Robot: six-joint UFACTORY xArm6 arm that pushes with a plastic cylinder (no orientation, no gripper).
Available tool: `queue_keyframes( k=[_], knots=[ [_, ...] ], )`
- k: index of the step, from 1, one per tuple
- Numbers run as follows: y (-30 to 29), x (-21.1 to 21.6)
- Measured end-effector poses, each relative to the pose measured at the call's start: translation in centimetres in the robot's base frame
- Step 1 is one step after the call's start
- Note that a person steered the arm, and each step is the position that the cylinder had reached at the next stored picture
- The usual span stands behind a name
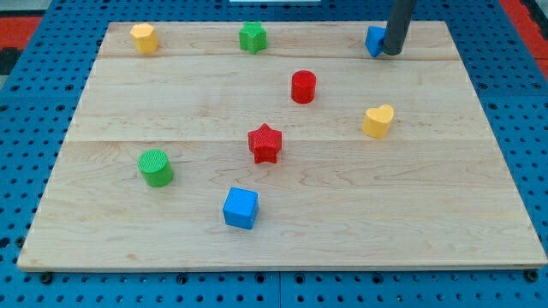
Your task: Push the green circle to the center left of the board
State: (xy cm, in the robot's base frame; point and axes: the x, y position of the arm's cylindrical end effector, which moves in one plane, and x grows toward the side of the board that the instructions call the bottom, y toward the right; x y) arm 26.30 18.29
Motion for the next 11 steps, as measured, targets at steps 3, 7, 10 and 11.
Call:
queue_keyframes(
  k=[3, 7, 10, 11],
  knots=[
    [-2.8, 3.5],
    [-20.6, 23.6],
    [-39.2, 24.1],
    [-40.3, 26.2]
  ],
)
